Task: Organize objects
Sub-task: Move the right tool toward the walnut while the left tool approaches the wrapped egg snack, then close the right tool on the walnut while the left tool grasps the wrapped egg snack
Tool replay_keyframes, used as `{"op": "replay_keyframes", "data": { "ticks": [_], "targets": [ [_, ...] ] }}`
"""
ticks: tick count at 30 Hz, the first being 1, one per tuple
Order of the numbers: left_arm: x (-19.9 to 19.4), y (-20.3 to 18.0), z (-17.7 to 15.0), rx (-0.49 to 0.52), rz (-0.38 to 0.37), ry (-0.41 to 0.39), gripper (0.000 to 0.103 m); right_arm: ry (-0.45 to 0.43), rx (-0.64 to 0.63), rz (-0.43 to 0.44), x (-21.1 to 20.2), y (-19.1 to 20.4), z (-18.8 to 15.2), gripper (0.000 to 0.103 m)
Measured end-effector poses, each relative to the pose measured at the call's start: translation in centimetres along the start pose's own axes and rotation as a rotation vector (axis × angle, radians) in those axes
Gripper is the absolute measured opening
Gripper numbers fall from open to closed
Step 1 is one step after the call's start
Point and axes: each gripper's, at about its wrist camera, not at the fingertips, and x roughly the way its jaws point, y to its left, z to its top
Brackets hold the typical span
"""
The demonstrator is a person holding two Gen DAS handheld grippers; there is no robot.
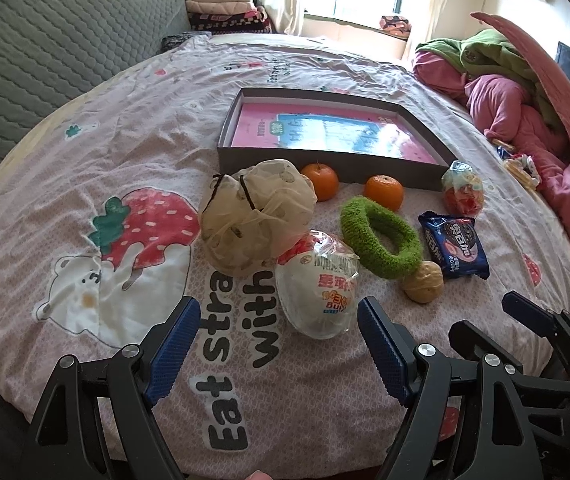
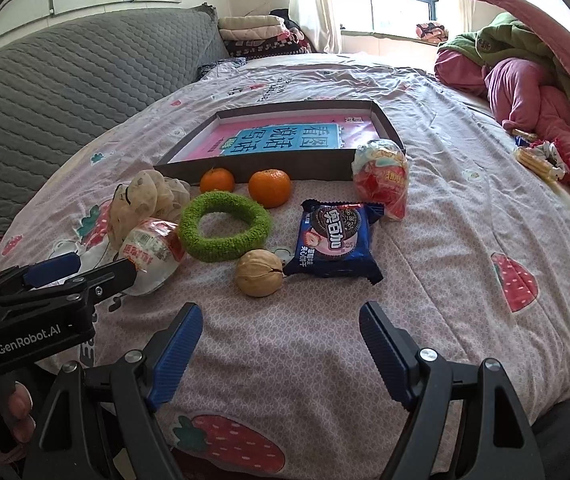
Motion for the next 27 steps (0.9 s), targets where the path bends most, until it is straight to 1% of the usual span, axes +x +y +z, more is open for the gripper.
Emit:
{"op": "replay_keyframes", "data": {
  "ticks": [6, 9, 12, 19, 27],
  "targets": [
    [1.1, 0.0, 0.3, -0.008, -0.010, 0.015, 0.082, 0.010, 0.001, 0.003, 1.2, 0.1, 0.2, 0.080],
    [1.5, -0.2, 0.7, -0.003, -0.016, 0.011, 0.082, 0.023, 0.004, 0.004, 1.9, 0.2, 0.4, 0.077],
    [1.8, -0.4, 0.8, 0.000, -0.024, 0.011, 0.082, 0.028, 0.001, 0.004, 2.6, 0.4, 0.6, 0.074],
    [3.1, -0.3, 1.3, -0.020, -0.058, 0.040, 0.082, 0.056, -0.001, 0.021, 4.4, 0.6, 1.0, 0.065],
    [4.5, 0.0, 2.1, -0.050, -0.058, 0.070, 0.082, 0.053, -0.033, 0.042, 5.4, 1.5, 1.5, 0.056]
  ]
}}
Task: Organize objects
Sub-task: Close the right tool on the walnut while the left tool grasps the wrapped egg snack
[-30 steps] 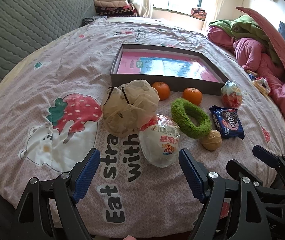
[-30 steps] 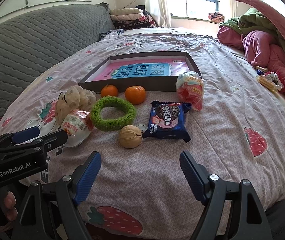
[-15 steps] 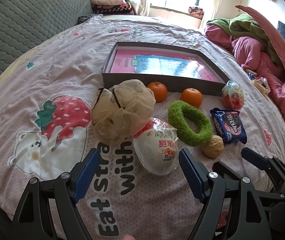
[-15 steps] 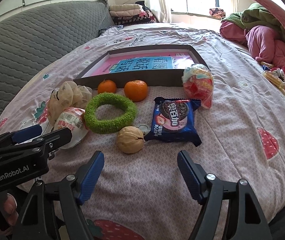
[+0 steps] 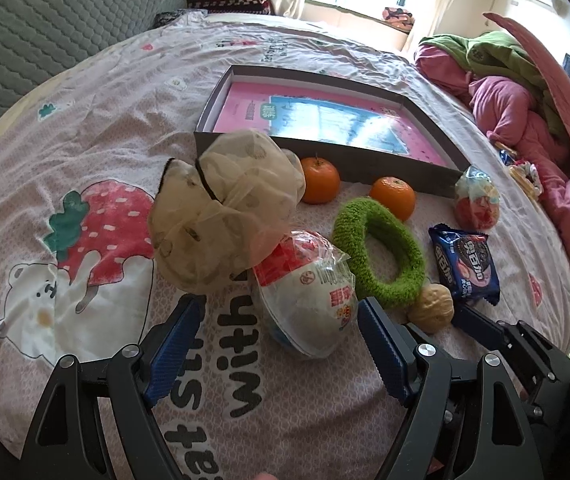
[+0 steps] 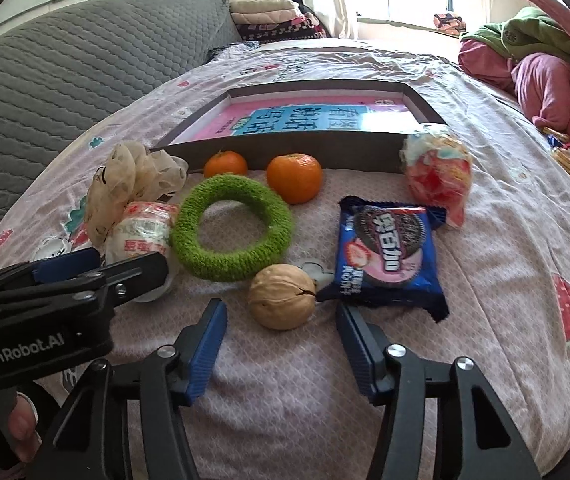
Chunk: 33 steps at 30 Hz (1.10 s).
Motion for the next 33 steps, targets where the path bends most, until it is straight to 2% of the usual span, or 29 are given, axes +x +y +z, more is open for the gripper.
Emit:
{"op": "replay_keyframes", "data": {
  "ticks": [6, 13, 14, 17, 18, 25, 33],
  "targets": [
    [1.1, 0.2, 0.5, -0.021, 0.015, 0.028, 0.082, -0.007, -0.042, 0.003, 0.7, 0.7, 0.3, 0.045],
    [2.2, 1.0, 1.0, -0.051, -0.012, 0.029, 0.081, -0.020, -0.069, 0.004, 1.2, 0.7, 0.3, 0.033],
    [2.3, 1.0, 1.0, -0.047, -0.018, 0.024, 0.080, -0.022, -0.068, 0.006, 1.1, 0.6, 0.3, 0.033],
    [2.0, 0.8, 0.8, -0.032, -0.043, 0.017, 0.063, -0.026, -0.064, 0.019, 0.9, 0.4, 0.2, 0.033],
    [1.9, 0.6, 0.7, -0.027, -0.049, 0.015, 0.055, -0.027, -0.066, 0.019, 0.8, 0.3, 0.2, 0.033],
    [0.9, -0.2, -0.5, 0.009, -0.105, 0.007, 0.053, -0.031, -0.052, 0.039, 0.1, -0.1, 0.0, 0.033],
    [-0.9, -1.2, -1.5, 0.046, -0.141, -0.018, 0.053, -0.084, -0.055, 0.025, -1.9, -0.4, 0.1, 0.033]
  ]
}}
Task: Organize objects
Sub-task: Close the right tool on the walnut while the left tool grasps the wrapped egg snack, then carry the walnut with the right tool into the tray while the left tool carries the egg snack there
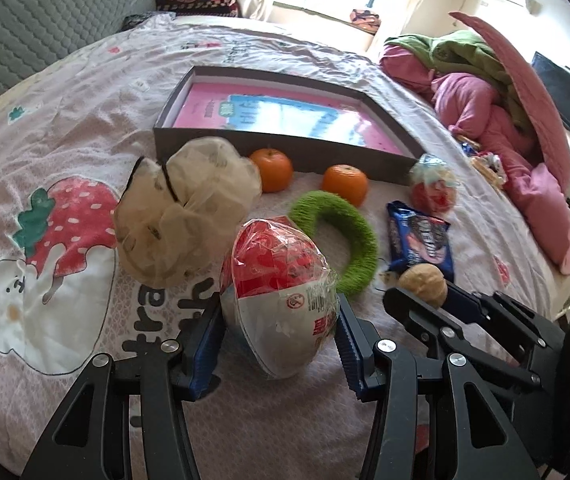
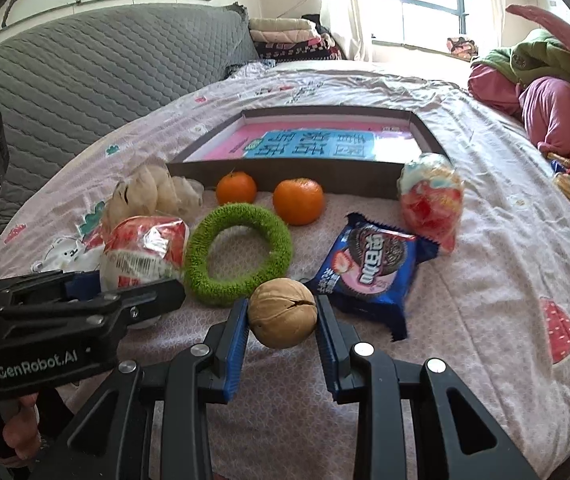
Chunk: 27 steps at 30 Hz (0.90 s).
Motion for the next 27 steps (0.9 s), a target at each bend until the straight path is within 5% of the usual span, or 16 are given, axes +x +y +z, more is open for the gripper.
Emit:
{"op": "replay_keyframes", "data": {
  "ticks": [27],
  "targets": [
    [-4.5, -2.5, 1.4, 0.096, 0.031, -0.134, 0.053, -0.112, -0.040, -0.021, -3.1, -0.8, 2.3, 0.033]
  ]
}}
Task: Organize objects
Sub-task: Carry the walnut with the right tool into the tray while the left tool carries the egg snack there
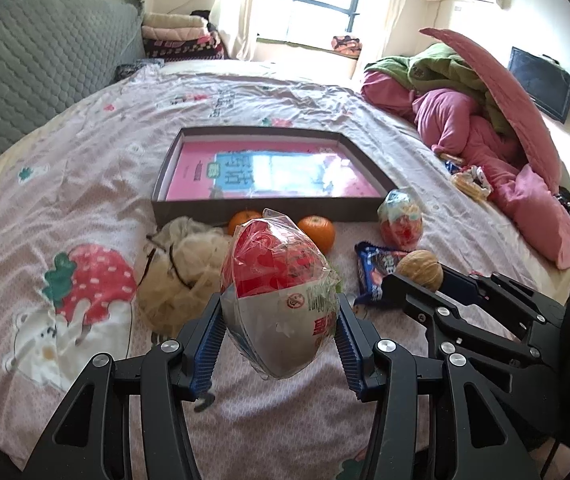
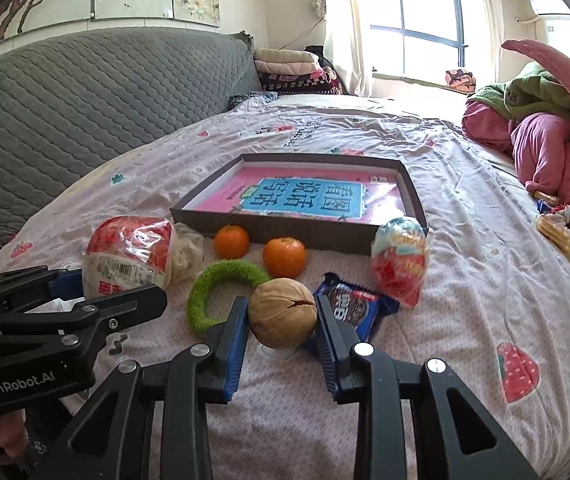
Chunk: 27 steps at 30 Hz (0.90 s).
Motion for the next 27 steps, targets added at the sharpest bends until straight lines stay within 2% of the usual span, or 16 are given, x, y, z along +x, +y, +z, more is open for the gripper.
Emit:
{"op": "replay_keyframes", "data": {
  "ticks": [10, 19, 27],
  "targets": [
    [1.5, 0.4, 1.9, -0.001, 0.005, 0.003, 0.053, 0.005, -0.002, 0.000, 1.3, -1.2, 2.5, 0.033],
    [3.0, 1.2, 4.1, -0.022, 0.007, -0.005, 0.053, -0.016, -0.001, 0.034, 2.5, -1.9, 5.3, 0.033],
    [4.4, 1.9, 5.6, -0.024, 0.025, -0.001, 0.054, -0.025, 0.009, 0.046, 3.5, -2.3, 6.3, 0.033]
  ]
}}
